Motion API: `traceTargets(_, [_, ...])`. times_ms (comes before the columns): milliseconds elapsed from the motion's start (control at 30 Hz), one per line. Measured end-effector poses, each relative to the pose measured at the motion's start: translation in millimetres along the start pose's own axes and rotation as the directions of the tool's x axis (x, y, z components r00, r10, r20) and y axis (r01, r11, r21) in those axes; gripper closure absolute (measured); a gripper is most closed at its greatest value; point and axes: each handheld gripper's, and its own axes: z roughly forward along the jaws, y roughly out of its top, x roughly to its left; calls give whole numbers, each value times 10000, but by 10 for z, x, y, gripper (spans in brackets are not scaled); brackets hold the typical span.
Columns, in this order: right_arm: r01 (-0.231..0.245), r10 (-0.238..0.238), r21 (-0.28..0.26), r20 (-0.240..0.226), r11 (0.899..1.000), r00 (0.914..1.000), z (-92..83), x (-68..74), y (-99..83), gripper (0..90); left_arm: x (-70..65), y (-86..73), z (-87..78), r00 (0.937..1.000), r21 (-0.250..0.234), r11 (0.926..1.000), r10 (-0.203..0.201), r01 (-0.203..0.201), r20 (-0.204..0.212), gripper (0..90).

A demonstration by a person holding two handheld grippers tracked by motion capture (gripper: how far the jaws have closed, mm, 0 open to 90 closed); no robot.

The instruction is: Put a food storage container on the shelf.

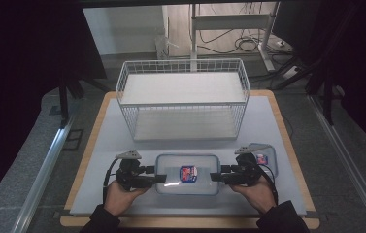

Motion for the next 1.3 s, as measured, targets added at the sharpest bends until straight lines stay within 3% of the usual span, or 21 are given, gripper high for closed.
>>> traceTargets(300, [-448,435,-138,-803,9989,9958,20,-99,-42,402,13,-69,-64,9992,-206,9995,-219,226,323,462])
traceTargets(367, [-460,447,-141,-777,9988,9960,18,-92,-42,409,10,-82,-73,9992,-248,9995,-204,212,337,468])
traceTargets(533, [-582,573,-96,-791,9983,9952,-3,-76,-61,461,24,-139,-94,9968,-515,9968,-588,616,545,492])
traceTargets(933, [-1702,1675,-225,-933,9851,9814,-27,-77,-79,505,-64,-147,-93,9945,-795,9913,-1038,1047,142,504])
traceTargets(1067, [-1665,1634,-294,-868,9856,9827,-35,-57,-78,511,-73,-125,-105,9947,-846,9911,-1029,1027,28,511])
traceTargets(1200, [-1172,1147,-447,-551,9921,9919,-36,0,-46,513,-67,-94,-127,9953,-914,9913,-965,951,-107,520])
traceTargets(1300, [-1152,1128,-503,-490,9921,9924,-31,3,-36,510,-65,-86,-122,9950,-905,9911,-989,974,-119,520])
